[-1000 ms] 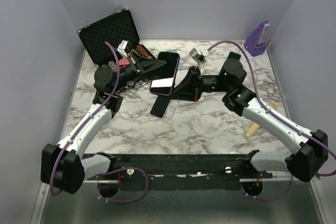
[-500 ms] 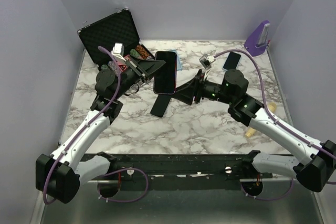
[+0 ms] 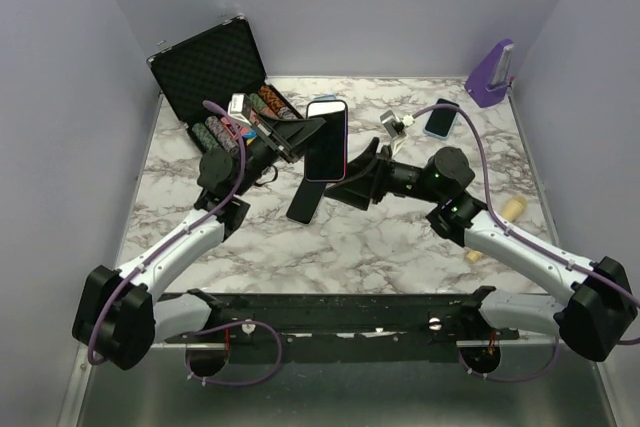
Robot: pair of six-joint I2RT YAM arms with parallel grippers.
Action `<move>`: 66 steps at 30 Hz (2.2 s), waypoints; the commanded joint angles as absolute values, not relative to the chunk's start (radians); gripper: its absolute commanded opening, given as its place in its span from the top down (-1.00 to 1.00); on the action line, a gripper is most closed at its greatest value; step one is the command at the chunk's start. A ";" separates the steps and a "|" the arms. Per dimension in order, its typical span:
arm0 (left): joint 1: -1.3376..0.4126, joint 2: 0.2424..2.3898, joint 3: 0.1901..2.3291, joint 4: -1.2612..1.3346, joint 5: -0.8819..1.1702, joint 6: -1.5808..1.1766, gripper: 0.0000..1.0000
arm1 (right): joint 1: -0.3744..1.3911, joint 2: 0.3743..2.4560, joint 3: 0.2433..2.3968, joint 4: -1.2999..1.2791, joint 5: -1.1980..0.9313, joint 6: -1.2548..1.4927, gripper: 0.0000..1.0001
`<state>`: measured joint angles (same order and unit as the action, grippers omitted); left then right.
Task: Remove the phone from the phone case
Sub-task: Remove the phone case from the phone.
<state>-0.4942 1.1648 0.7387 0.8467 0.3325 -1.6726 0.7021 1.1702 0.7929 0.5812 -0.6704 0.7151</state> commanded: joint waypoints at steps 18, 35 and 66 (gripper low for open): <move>-0.554 1.152 0.660 1.127 0.095 -1.821 1.00 | 0.816 1.158 0.842 0.606 -0.467 0.532 -0.52; -0.571 1.204 0.640 1.262 0.034 -1.899 1.00 | 0.818 1.195 0.831 0.690 -0.322 0.496 -0.12; -0.611 1.227 0.669 1.313 0.061 -1.986 1.00 | 0.818 1.236 0.847 0.572 -0.149 0.359 0.99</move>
